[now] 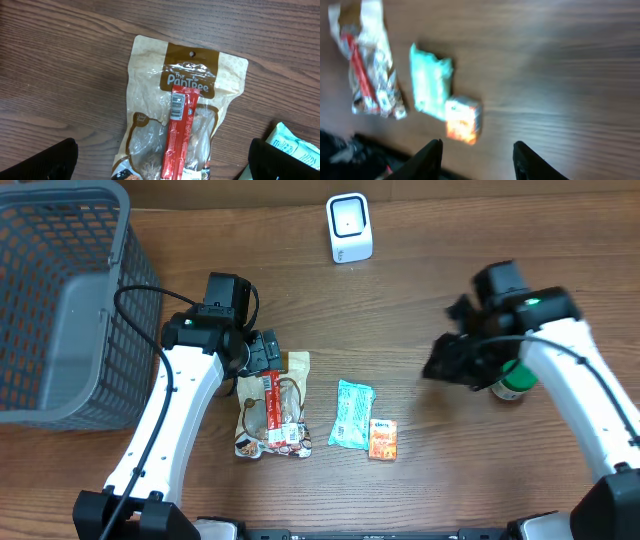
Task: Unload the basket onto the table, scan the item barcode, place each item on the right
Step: 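Move the right gripper to the Kleenex pack and grasp it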
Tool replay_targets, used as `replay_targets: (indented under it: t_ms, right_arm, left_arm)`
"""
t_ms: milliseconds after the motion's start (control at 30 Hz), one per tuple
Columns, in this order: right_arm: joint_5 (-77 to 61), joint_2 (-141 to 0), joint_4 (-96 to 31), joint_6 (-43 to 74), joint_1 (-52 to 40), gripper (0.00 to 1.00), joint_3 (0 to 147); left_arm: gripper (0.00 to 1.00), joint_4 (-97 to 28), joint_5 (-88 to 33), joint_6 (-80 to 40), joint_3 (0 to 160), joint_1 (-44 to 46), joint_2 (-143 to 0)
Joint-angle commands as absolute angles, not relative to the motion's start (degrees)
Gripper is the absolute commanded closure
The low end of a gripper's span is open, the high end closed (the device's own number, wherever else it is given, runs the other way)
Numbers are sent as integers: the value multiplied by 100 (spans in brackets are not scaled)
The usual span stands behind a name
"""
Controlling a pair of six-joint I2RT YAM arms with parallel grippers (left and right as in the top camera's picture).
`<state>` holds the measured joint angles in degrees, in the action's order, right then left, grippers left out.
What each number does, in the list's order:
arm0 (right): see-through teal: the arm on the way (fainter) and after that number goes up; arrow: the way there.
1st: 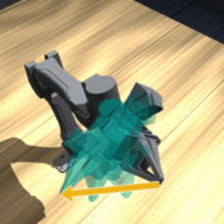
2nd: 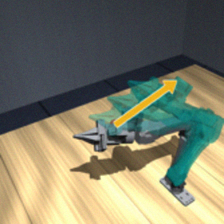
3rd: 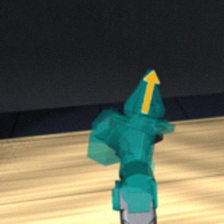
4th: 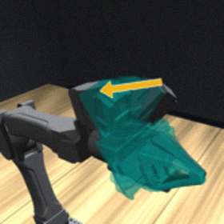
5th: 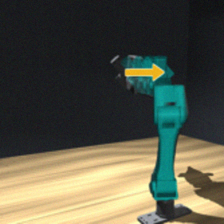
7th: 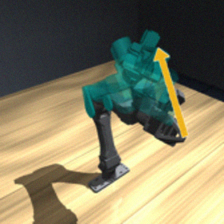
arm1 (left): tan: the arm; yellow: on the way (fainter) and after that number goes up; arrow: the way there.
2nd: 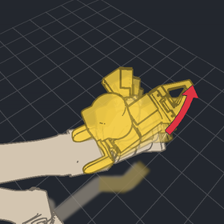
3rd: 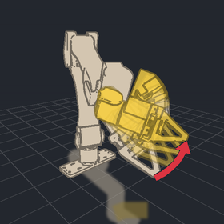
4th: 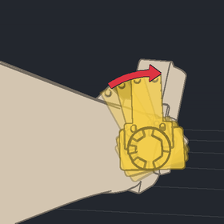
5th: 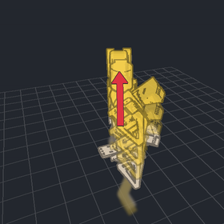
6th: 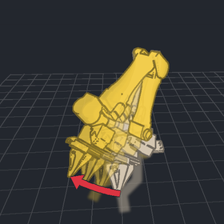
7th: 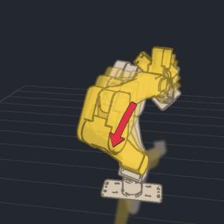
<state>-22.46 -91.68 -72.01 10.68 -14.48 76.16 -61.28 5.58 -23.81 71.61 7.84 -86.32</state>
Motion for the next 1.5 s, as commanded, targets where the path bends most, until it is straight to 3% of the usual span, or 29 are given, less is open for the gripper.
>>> replay_targets:
  t_ms: [0,233,567,1100,1467]
  right_arm:
    - [-2003,-9142,-7166,1559,-2032,53,7546]
    - [-1256,-9142,-6726,2775,-3129,53,6997]
    - [-1245,-9142,-5527,3162,-3927,66,5769]
    - [-591,-9144,-4731,3271,-3852,66,4860]
    - [-561,-9144,-4788,2731,-2606,65,5299]
  left_arm:
    - [0,-6123,530,-2443,7238,792,-8648]
    - [0,-6123,530,-2443,7238,790,-8648]
    - [0,-6123,530,-2443,7238,790,-8648]
    - [0,-6123,530,-2443,7238,790,-8648]
    - [0,-6123,530,-2443,7238,790,-8648]
